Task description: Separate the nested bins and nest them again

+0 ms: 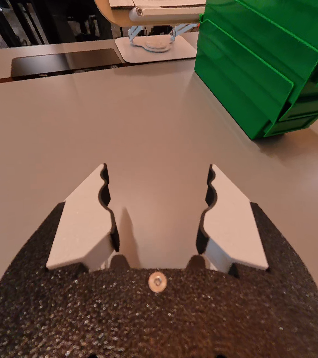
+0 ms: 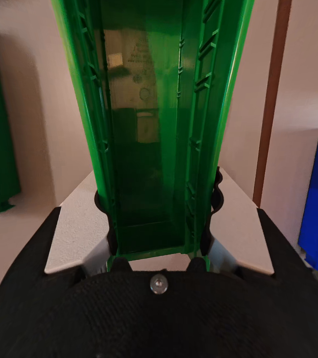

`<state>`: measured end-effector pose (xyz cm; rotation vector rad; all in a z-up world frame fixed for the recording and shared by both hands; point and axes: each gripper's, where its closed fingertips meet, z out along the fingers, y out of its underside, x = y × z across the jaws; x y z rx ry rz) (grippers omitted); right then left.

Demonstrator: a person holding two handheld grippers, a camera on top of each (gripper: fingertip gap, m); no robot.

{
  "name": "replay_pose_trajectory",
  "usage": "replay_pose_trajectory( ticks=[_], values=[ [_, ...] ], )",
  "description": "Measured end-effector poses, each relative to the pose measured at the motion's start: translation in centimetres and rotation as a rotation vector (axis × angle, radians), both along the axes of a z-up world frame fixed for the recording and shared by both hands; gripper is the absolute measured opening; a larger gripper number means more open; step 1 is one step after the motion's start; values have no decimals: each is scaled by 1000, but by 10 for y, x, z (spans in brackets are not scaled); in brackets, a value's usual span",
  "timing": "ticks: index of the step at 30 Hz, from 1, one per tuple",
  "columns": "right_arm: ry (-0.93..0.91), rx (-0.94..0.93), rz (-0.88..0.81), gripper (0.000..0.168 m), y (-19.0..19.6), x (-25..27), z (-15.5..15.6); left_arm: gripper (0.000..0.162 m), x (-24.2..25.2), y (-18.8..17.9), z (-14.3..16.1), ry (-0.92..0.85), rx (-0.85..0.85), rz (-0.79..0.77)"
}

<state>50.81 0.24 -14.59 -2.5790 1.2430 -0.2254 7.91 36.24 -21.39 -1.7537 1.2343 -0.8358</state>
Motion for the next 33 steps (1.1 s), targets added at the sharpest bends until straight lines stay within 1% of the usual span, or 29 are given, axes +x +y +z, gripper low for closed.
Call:
replay_pose_trajectory(
  ticks=[3,4,7,10,13,16,19,21,23,28,33],
  values=[
    [-41,72,-13,113,21,-8,51,100,4,-4,-6,23,-29,-13],
    [-67,92,-11,110,30,-12,69,100,6,-7,-7,28,-39,-21],
    [-100,149,-8,109,63,-33,114,100,12,-13,-10,39,-70,-38],
    [-130,101,73,106,95,-61,142,100,21,-21,-11,47,-82,-62],
    [-172,117,118,108,136,-88,161,100,28,-31,-10,61,-62,-89],
    [-176,148,153,110,178,-117,165,100,37,-41,-12,76,-47,-121],
    [-188,140,166,111,209,-139,154,100,44,-51,-16,92,-52,-154],
    [-187,96,150,112,218,-148,141,100,46,-55,-19,109,-53,-165],
    [-216,79,131,111,228,-149,137,100,45,-58,-21,120,-52,-175],
    [-234,116,52,111,245,-151,131,99,43,-54,-16,88,-86,-172],
    [-216,132,-70,117,248,-152,107,99,40,-49,-16,58,-169,-166]
  ],
)
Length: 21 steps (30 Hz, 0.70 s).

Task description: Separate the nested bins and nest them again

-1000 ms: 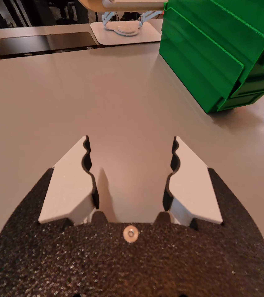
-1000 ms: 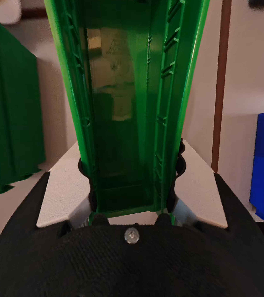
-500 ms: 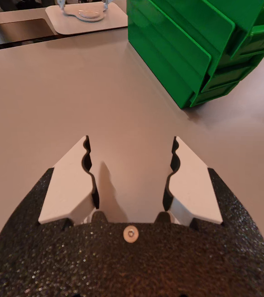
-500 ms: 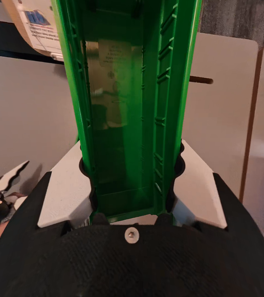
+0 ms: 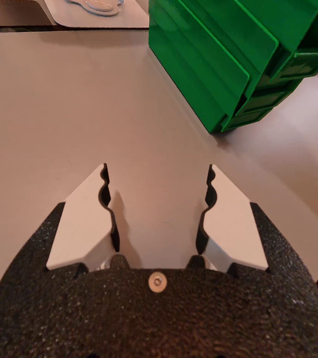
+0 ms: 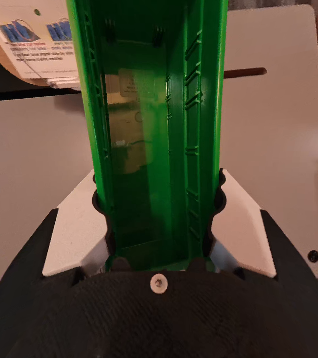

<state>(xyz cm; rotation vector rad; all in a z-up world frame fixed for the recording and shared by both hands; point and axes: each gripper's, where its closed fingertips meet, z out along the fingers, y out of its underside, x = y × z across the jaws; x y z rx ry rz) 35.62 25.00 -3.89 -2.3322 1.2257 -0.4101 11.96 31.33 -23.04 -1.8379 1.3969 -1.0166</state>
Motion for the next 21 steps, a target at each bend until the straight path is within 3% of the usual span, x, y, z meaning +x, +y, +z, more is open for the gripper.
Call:
replay_pose_trajectory(
  ticks=[10,21],
  values=[
    [-16,-26,-88,123,2,9,-37,99,0,-3,3,-27,-61,-27],
    [-197,-72,-125,122,5,15,-44,99,2,-6,-5,1,-81,-38]
  ],
)
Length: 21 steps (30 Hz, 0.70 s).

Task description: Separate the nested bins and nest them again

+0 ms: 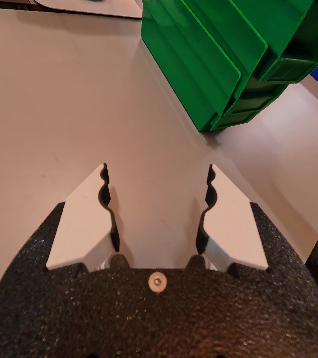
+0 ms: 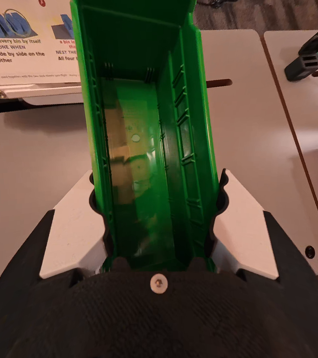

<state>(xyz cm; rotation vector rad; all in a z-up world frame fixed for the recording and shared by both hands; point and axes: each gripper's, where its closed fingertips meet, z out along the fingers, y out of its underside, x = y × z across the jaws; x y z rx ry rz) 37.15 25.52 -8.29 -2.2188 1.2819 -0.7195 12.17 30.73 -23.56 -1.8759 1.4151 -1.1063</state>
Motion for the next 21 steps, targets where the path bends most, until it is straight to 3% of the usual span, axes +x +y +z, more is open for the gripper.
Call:
replay_pose_trajectory(
  ticks=[6,9,15,21],
  values=[
    [118,-31,24,130,0,-10,-21,99,-2,-1,1,1,-17,-4],
    [167,34,18,125,2,-9,-14,99,-3,0,1,5,-25,-2],
    [122,-20,114,144,-7,6,15,99,-3,-3,-2,17,-42,-14],
    [234,94,130,146,-10,2,2,99,-3,-7,-4,23,-75,-27]
  ],
)
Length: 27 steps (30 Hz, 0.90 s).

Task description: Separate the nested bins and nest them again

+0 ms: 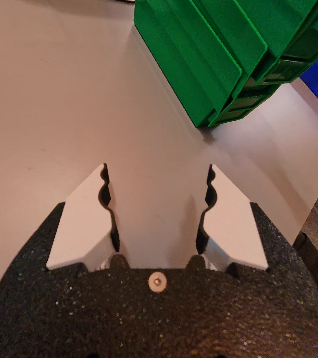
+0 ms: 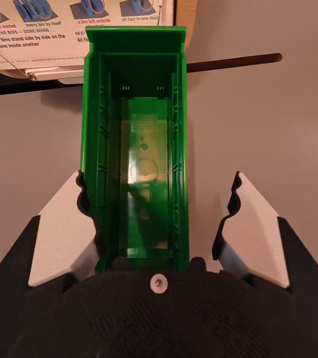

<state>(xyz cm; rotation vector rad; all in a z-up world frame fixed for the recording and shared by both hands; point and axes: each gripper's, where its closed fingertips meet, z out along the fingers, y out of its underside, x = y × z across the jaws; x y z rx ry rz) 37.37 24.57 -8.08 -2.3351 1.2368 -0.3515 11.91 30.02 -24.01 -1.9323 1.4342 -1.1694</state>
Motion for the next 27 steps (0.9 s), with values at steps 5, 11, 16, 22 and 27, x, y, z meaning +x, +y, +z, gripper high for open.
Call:
replay_pose_trajectory(
  ticks=[5,11,16,22,27],
  values=[
    [85,-7,55,151,6,-10,-1,99,1,-3,-9,32,-35,-7],
    [113,-132,121,139,11,-16,-14,99,1,-5,-14,47,-46,-14],
    [182,-139,150,135,18,-19,-28,99,2,-4,-16,56,-48,-16],
    [252,-90,179,123,23,-19,-34,99,3,-4,-24,73,-87,-15],
    [248,-37,184,103,26,-17,-30,99,3,-5,-22,65,-106,-24]
  ],
)
